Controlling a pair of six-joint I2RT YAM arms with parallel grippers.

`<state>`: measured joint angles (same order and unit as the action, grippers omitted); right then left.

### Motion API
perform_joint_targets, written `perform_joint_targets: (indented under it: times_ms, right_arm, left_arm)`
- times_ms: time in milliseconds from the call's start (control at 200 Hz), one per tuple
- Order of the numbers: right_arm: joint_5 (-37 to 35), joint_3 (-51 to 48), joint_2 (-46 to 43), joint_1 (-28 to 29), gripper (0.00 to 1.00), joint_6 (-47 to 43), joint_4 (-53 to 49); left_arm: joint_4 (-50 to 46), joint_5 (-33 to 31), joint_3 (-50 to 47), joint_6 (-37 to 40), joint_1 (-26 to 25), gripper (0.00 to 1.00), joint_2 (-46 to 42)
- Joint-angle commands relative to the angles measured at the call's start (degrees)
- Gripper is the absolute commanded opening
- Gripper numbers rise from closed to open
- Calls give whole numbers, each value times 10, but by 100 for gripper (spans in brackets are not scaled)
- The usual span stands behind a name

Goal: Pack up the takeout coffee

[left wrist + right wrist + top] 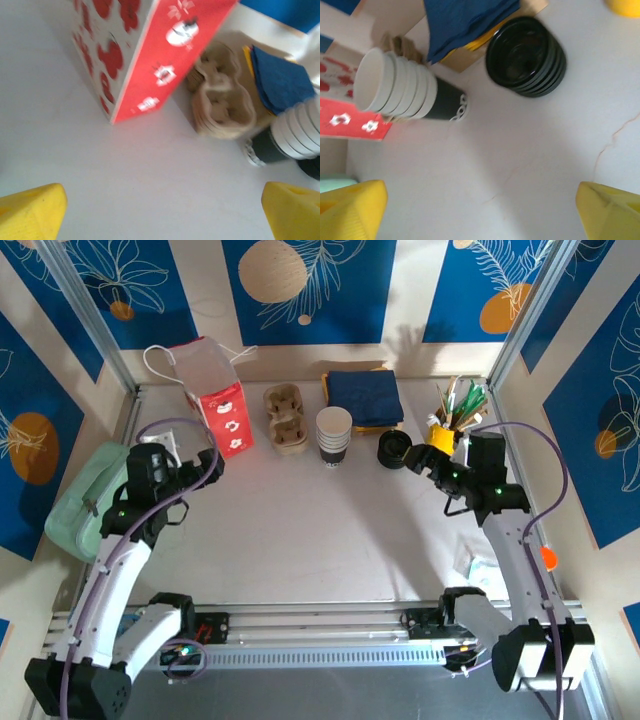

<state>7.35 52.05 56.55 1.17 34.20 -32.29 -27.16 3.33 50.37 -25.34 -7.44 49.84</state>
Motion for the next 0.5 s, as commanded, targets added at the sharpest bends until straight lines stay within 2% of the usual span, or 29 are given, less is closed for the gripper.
perform_joint_targets:
  times_ms: [0, 265, 495]
  right_arm:
    - [8, 55, 15, 40, 95, 22, -83]
    - [-116, 220, 133, 169, 92, 34, -142]
    - [-193, 359, 260, 221, 87, 31, -163]
  left_arm:
    - [-91, 105, 35, -28, -4, 99, 0]
    - [-142, 147, 79, 2, -13, 99, 15]
    - [-128, 178, 81, 10, -15, 99, 17]
